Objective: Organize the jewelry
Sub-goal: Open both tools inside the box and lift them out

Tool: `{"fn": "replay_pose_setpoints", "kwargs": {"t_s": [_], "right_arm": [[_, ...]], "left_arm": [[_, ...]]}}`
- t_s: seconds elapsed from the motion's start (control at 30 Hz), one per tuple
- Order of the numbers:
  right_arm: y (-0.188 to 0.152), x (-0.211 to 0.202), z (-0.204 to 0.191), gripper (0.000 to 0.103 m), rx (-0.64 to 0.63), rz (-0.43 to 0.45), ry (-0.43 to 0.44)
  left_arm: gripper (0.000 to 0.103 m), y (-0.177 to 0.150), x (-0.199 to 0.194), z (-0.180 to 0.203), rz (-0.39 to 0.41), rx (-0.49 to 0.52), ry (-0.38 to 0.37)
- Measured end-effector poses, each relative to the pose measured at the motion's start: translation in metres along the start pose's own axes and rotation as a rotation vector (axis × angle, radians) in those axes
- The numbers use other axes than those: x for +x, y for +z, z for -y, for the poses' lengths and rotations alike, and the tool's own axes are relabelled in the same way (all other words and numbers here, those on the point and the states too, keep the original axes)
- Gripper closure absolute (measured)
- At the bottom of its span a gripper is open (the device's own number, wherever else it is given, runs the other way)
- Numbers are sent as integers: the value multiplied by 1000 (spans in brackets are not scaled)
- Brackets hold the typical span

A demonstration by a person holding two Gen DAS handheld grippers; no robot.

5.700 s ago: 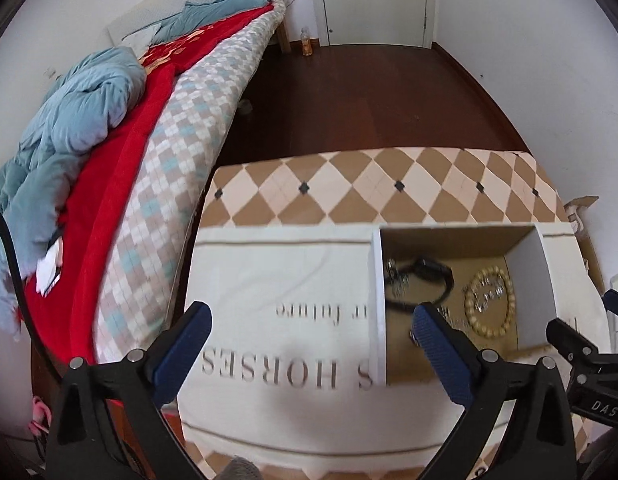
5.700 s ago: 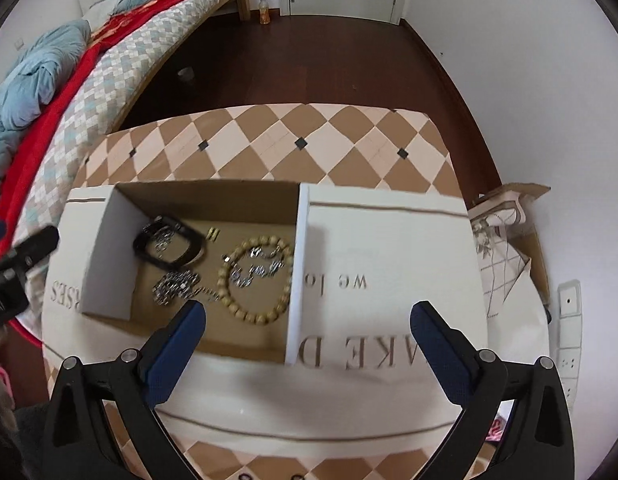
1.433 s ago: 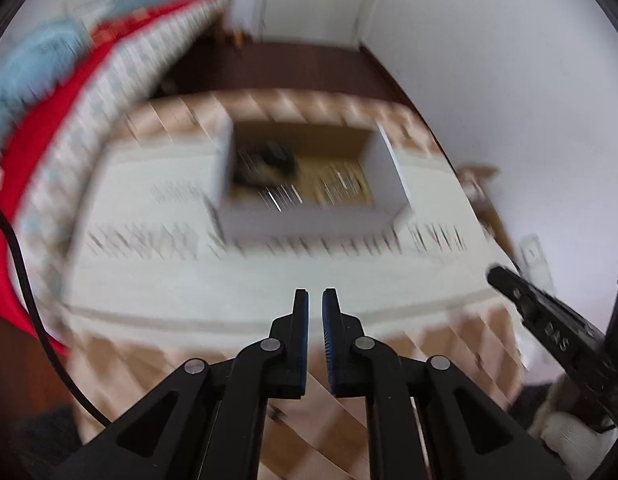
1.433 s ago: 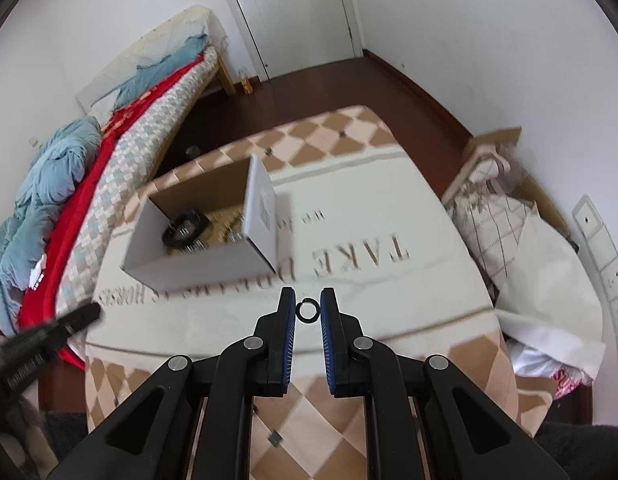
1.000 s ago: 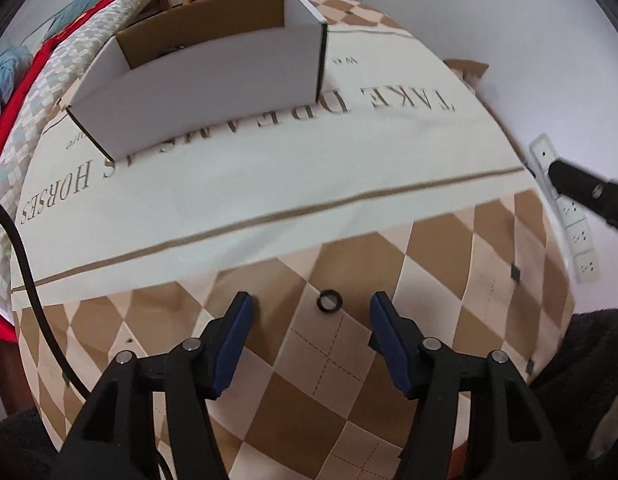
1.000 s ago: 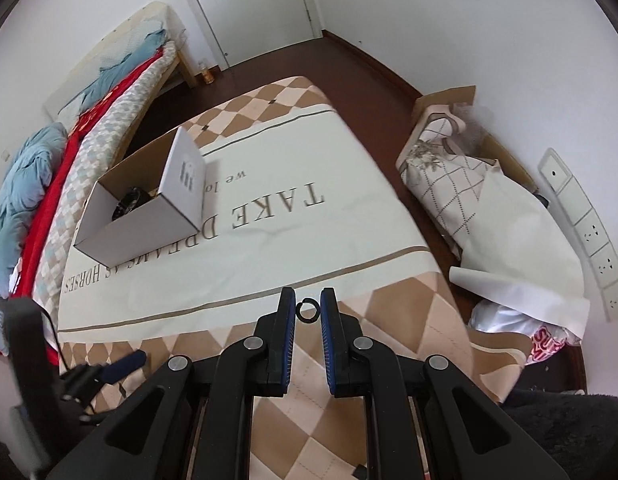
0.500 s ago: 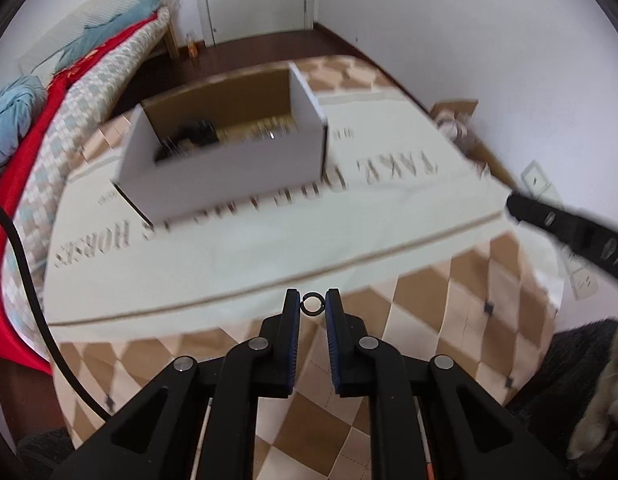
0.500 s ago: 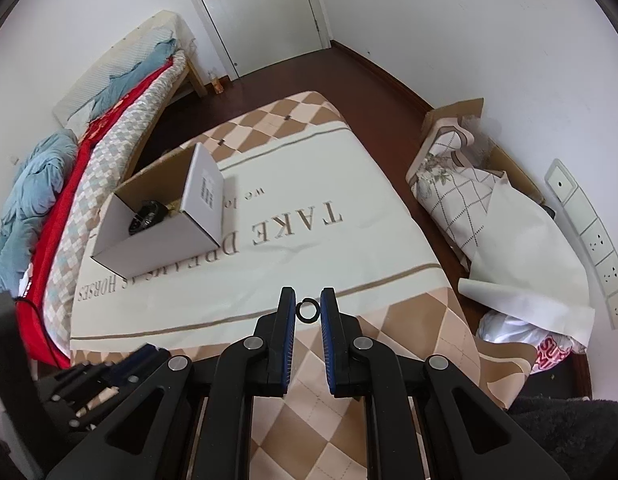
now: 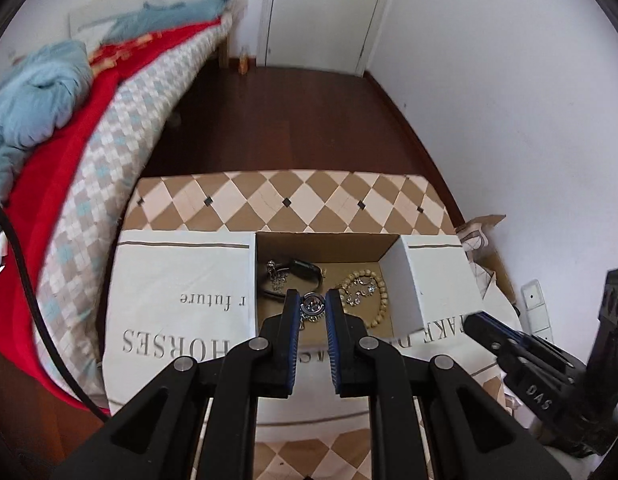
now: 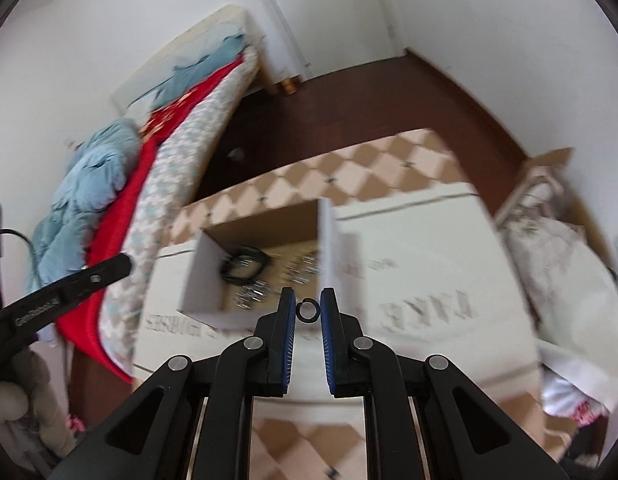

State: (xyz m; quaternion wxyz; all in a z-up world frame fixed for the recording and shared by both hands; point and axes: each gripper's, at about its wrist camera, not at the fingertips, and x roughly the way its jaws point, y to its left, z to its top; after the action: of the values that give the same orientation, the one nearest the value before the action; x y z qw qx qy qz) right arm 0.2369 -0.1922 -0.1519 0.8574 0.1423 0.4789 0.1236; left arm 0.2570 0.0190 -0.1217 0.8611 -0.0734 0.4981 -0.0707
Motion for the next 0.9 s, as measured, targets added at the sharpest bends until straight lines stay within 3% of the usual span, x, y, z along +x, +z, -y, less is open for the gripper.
{"fn": "replay_pose_setpoints", "kwargs": {"t_s": [0.17, 0.37, 0.47, 0.53, 0.67, 0.73, 0.77, 0.8, 0.83, 0.9], "right_arm": [[29, 54, -9, 90, 25, -132, 64], [45, 92, -10, 89, 33, -252, 34], [48, 99, -7, 76, 42, -291, -3], [50, 99, -3, 57, 49, -304, -13], [53, 92, 0, 53, 44, -310, -50], [56, 86, -2, 36, 25, -302, -92], [56, 83, -4, 29, 6, -298, -122], [56, 81, -7, 15, -21, -302, -158], [56, 80, -9, 7, -36, -304, -183], [56, 78, -12, 3, -70, -305, -239]], "left_arm": [[93, 19, 47, -13, -133, -47, -65], [92, 25, 81, -26, -249, -103, -100], [90, 29, 86, -29, -268, -119, -92], [82, 32, 85, -31, -268, -126, -87], [40, 39, 74, -35, -235, -119, -48], [30, 42, 68, -38, -217, -114, -12], [18, 42, 65, -39, -208, -106, 29], [5, 41, 63, -39, -200, -96, 63], [2, 40, 61, -40, -190, -85, 98], [1, 34, 58, -39, -177, -60, 162]]}}
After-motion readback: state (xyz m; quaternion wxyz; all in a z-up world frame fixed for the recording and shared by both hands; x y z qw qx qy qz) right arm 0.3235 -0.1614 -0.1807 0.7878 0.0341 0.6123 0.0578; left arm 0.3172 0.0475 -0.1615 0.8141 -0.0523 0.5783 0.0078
